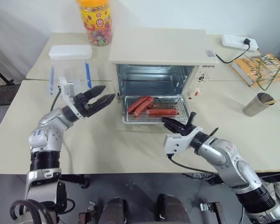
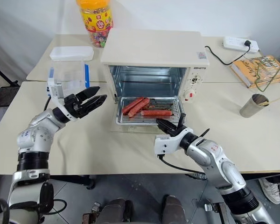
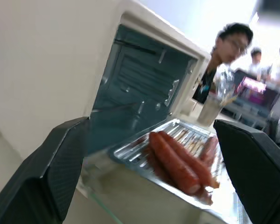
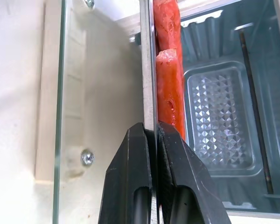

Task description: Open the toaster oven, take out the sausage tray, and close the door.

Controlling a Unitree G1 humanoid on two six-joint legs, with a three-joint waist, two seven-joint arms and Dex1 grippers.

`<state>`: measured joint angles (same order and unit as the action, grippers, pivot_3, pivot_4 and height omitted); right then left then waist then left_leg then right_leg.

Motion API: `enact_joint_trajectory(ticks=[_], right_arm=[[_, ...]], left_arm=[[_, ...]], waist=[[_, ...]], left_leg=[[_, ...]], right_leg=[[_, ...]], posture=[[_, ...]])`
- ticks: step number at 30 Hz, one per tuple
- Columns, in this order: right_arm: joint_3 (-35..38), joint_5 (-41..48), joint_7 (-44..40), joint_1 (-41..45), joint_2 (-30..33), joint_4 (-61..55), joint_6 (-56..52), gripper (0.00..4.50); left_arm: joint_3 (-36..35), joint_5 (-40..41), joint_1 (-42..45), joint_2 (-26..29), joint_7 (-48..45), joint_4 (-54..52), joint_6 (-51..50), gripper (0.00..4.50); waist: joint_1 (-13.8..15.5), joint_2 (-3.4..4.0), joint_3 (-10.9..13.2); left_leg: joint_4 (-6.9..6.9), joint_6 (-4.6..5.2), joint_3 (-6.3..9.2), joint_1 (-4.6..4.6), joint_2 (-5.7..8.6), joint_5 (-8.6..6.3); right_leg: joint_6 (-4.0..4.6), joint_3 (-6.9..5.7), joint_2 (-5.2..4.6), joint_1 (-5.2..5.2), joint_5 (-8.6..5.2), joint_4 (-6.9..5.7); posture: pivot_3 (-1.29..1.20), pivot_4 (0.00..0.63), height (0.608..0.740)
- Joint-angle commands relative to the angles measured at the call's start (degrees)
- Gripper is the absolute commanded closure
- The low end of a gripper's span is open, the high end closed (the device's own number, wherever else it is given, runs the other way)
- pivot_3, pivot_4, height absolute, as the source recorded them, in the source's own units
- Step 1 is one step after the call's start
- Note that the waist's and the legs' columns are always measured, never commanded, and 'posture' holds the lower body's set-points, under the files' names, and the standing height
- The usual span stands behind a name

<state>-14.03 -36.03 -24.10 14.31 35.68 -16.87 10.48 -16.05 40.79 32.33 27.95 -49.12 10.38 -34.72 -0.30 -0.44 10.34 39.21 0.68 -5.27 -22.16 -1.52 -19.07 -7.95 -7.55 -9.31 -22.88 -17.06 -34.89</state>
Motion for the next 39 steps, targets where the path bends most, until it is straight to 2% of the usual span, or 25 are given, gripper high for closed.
enact_joint_trajectory(ticks=[1, 4, 9, 14, 17, 18, 19, 30, 33, 36, 39], right_arm=[[2.07, 0.68, 1.32, 0.41, 0.92, -3.24, 3.39, 4.45], [1.99, 0.61, 1.85, 1.66, 1.36, -2.18, 6.76, 4.45], [2.36, 1.49, 2.42, 3.16, 1.92, -0.68, 11.69, 4.45], [2.18, 2.09, 2.37, 4.22, 2.40, 0.43, 15.07, 4.45], [2.79, 3.06, 1.92, 4.87, 2.72, 1.26, 16.43, 4.45], [2.89, 3.15, 1.76, 5.10, 2.89, 1.55, 16.80, 4.45], [2.94, 3.33, 1.64, 5.27, 2.93, 1.74, 17.02, 4.45], [2.37, 4.41, 0.79, 7.50, 2.98, 3.42, 19.32, 4.45], [2.21, 4.72, 0.22, 7.84, 2.92, 3.82, 20.09, 4.45], [2.18, 4.93, 0.13, 7.92, 2.54, 4.20, 20.52, 4.45], [1.58, 5.16, -0.33, 8.25, 2.52, 4.55, 21.80, 4.45]], left_arm=[[-3.23, 7.82, -1.80, -0.01, 7.68, -7.39, -12.63, 0.00], [-6.45, 14.82, -1.44, -2.30, 18.08, -9.15, -24.05, 0.00], [-13.42, 25.68, 2.09, -6.62, 35.11, -7.02, -36.85, 0.00], [-18.00, 34.85, 4.08, -8.89, 46.80, -3.52, -42.94, 0.00], [-20.13, 41.15, 4.57, -10.40, 54.61, -1.45, -42.46, 0.00], [-20.03, 42.44, 4.54, -10.12, 56.36, -1.10, -42.76, 0.41], [-19.54, 43.62, 4.39, -9.56, 57.07, -0.94, -43.34, 0.61], [-12.44, 64.54, 1.55, -5.73, 68.47, 1.17, -40.41, 4.05], [-9.02, 70.62, -0.02, -3.97, 71.29, 0.43, -37.48, 4.05], [-7.09, 72.19, -1.07, -2.85, 71.89, -0.35, -35.39, 4.05], [-6.47, 72.21, -1.88, -2.81, 70.57, -0.06, -36.80, 4.49]], waist=[[0.09, 0.00, 0.00], [0.24, -0.01, 0.00], [0.18, -0.03, 0.00], [0.09, -0.05, -0.01], [0.15, -0.05, -0.01], [0.17, -0.05, -0.01], [0.17, -0.05, -0.01], [0.14, -0.05, -0.02], [0.10, -0.05, -0.02], [0.23, -0.05, -0.02], [0.21, -0.05, -0.02]], left_leg=[[0.00, 0.00, 0.00, 0.00, 0.00, 0.00], [0.05, 0.00, 0.04, 0.00, 0.00, 0.00], [0.05, 0.00, 0.13, 0.05, 0.00, 0.00], [0.04, 0.00, 0.19, 0.09, 0.01, 0.00], [0.03, -0.01, 0.20, 0.11, 0.01, 0.00], [0.04, -0.01, 0.22, 0.10, 0.01, 0.01], [0.04, -0.01, 0.27, 0.11, 0.01, 0.01], [0.04, -0.02, 0.51, 0.13, 0.06, 0.01], [0.04, -0.02, 0.52, 0.16, 0.07, 0.01], [0.04, -0.03, 0.56, 0.17, 0.08, 0.01], [0.04, -0.03, 0.58, 0.17, 0.13, 0.01]], right_leg=[[0.00, 0.01, 0.00, 0.00, 0.00, 0.00], [0.00, 0.00, 0.00, 0.05, 0.00, 0.00], [0.00, 0.03, -0.03, 0.07, 0.00, -0.02], [0.00, 0.04, -0.04, 0.10, 0.00, -0.02], [0.00, 0.06, -0.04, 0.10, 0.00, -0.03], [0.00, 0.06, -0.04, 0.10, 0.00, -0.03], [0.00, 0.08, -0.04, 0.10, 0.00, -0.03], [0.00, 0.10, -0.03, 0.12, 0.00, -0.04], [0.00, 0.15, -0.04, 0.15, 0.00, -0.04], [0.00, 0.15, -0.04, 0.19, 0.00, -0.05], [0.00, 0.14, -0.04, 0.23, 0.00, -0.01]], posture=[[0.00, 0.150, 0.740], [0.00, 0.150, 0.740], [0.00, 0.150, 0.740], [0.00, 0.150, 0.740], [0.00, 0.150, 0.740], [0.00, 0.150, 0.740], [0.00, 0.150, 0.740], [0.00, 0.150, 0.740], [0.00, 0.150, 0.740], [0.00, 0.150, 0.740], [0.00, 0.150, 0.740]])
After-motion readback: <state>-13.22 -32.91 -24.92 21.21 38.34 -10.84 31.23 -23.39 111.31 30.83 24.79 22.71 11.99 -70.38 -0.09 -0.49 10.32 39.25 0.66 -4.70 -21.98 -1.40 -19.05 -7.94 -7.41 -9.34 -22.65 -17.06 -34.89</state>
